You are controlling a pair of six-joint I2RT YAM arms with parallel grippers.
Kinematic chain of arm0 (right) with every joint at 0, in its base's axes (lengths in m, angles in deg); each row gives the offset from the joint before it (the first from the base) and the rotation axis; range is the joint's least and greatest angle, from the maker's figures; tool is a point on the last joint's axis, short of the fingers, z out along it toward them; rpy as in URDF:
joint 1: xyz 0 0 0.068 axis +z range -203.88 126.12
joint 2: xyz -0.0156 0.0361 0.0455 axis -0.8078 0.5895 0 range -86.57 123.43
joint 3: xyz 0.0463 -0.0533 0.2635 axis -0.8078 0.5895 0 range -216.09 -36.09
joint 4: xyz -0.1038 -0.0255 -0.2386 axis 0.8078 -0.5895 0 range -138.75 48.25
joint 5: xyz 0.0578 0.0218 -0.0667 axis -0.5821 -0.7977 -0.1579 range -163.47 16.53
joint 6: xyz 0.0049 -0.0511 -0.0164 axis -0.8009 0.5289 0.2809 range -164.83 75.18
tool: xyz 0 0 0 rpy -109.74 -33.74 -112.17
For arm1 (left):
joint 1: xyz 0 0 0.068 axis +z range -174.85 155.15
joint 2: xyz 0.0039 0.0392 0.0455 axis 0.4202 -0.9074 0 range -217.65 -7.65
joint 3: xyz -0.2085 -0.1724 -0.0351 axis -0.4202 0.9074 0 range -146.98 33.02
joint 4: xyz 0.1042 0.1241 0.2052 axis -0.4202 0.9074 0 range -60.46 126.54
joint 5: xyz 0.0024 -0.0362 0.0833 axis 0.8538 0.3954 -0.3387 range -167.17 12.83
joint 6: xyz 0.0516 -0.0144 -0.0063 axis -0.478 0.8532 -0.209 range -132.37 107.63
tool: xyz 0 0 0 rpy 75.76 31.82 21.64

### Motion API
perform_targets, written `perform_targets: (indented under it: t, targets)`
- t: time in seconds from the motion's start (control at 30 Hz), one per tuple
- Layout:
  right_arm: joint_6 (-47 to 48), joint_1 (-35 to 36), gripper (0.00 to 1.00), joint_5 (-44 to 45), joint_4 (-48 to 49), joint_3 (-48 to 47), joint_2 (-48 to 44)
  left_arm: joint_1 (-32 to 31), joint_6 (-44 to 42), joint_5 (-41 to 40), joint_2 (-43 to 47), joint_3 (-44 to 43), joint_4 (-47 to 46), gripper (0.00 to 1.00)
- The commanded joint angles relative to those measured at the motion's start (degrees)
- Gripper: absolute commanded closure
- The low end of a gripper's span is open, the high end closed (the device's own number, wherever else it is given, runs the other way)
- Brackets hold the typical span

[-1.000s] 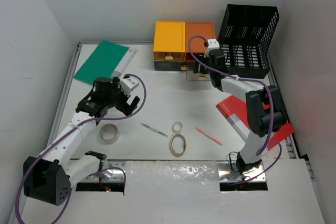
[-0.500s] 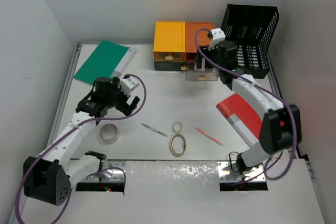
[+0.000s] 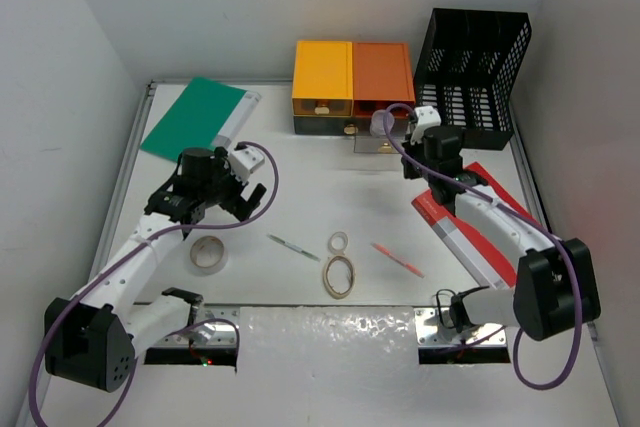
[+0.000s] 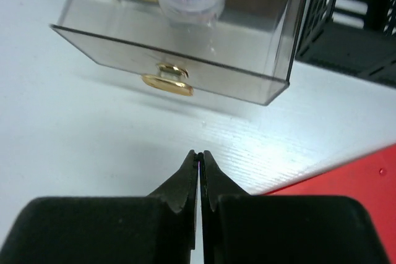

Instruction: Organize the desk

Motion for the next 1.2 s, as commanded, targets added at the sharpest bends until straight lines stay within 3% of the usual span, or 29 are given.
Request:
perform_targets:
  t: [0.0,0.9,1.17]
  targets:
    - [-1.5,-0.1,1.0,2.2,2.3,-1.1,1.5,0.4,0.0,-0.2,0.2,0.8,-2.5,0.0]
    - [-1.1,-0.1,1.0,9.7,11.2,-29.5,34.0,0.4,-2.3,-2.1,-4.0,2.9,-6.0,0.0]
    - [-1.1,-0.1,1.0,12.0,12.4,-32.2,36.9,0.4,-2.4,-1.9,-4.3,3.8,-7.2,0.0]
